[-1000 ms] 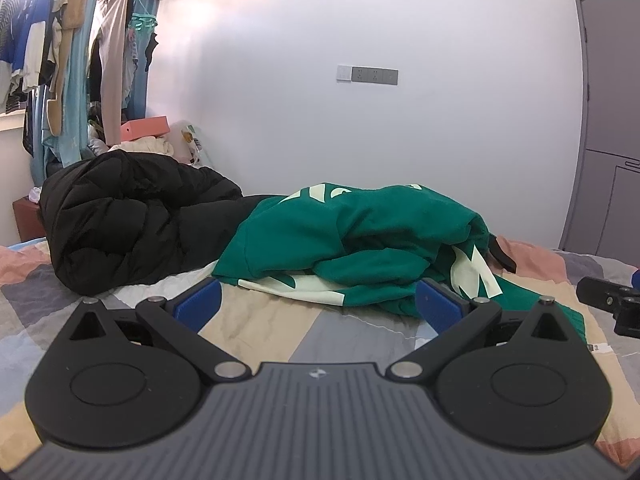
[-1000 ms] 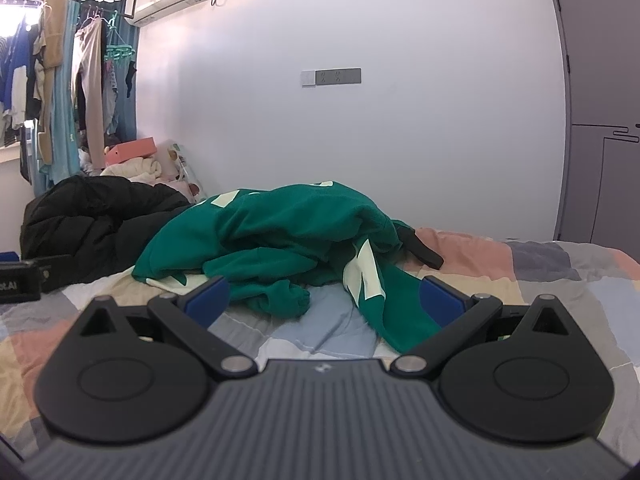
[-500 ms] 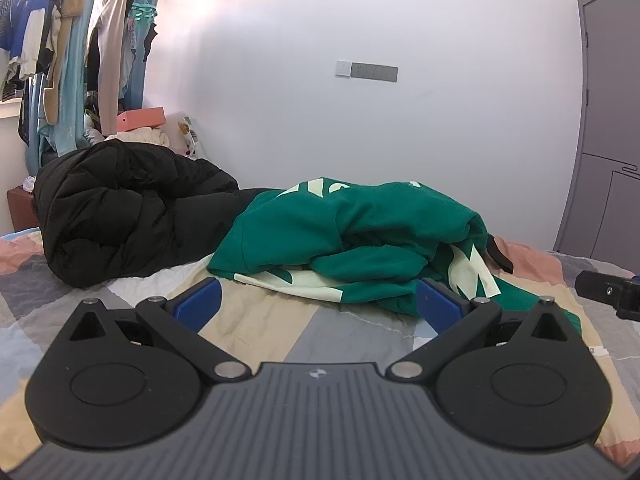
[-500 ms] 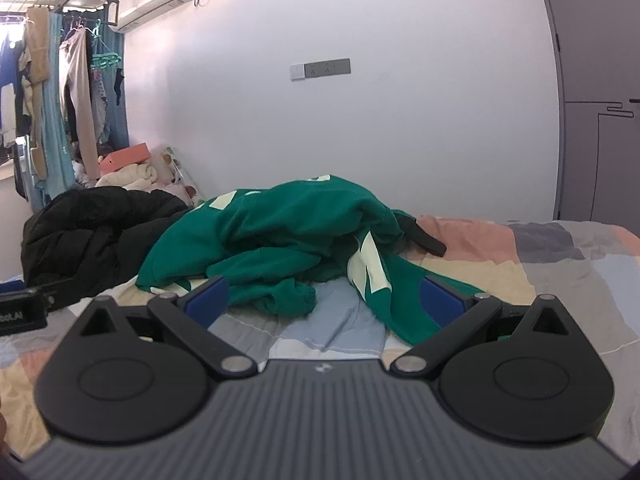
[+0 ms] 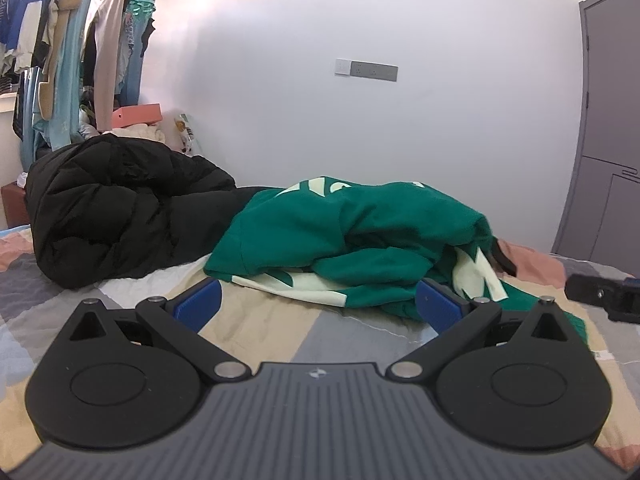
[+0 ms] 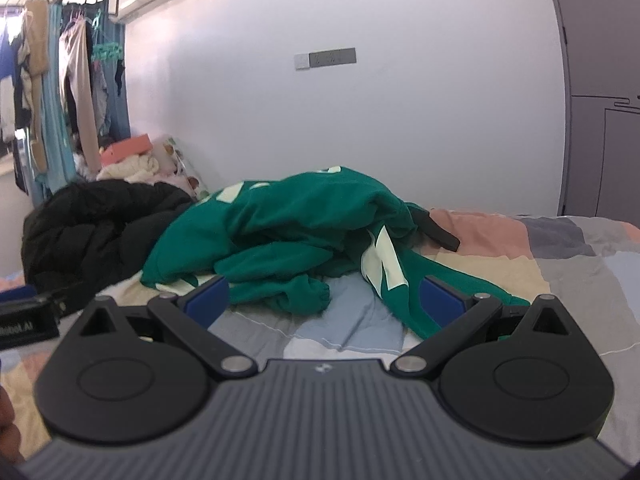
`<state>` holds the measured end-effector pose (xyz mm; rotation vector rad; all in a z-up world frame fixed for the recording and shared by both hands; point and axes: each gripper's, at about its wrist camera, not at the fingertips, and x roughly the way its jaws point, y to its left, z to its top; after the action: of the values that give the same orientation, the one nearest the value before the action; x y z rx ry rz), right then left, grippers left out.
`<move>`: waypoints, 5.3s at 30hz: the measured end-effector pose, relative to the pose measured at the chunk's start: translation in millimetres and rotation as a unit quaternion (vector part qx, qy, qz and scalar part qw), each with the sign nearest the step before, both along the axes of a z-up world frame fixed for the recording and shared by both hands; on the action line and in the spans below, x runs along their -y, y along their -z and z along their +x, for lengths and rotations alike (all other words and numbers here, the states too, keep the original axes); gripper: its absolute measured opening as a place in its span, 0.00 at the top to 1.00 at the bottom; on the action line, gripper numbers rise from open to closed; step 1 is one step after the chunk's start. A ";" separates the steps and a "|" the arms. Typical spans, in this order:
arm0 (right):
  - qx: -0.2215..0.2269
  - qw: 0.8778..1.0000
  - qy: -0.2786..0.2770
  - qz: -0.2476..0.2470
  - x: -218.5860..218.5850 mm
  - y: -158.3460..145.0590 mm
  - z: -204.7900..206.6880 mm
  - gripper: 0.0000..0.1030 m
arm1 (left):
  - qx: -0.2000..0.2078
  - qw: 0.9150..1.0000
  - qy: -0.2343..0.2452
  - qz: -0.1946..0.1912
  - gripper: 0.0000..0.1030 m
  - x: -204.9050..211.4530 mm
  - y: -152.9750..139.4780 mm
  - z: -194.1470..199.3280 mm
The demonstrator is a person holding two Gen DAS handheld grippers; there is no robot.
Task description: Fold large clothes
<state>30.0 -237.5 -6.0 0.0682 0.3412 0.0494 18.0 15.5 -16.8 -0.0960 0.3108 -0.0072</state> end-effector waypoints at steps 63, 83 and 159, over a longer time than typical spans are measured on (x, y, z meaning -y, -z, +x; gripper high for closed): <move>0.046 0.983 -0.178 -0.010 -50.5 15.1 95.0 0.80 | -0.041 0.978 -0.028 -0.201 0.05 -98.9 76.3 227.0; -0.121 0.972 -0.184 0.083 -42.1 39.3 33.5 0.29 | -0.103 0.952 0.132 -0.257 0.06 -62.0 57.0 138.6; -0.147 0.952 -0.099 0.250 74.7 67.8 95.2 0.37 | -0.225 0.874 0.102 -0.418 0.11 -124.6 110.0 122.9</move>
<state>125.2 -312.2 -73.8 0.5495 0.6269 0.3269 140.8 140.1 -126.8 -0.9398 0.7711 -0.3370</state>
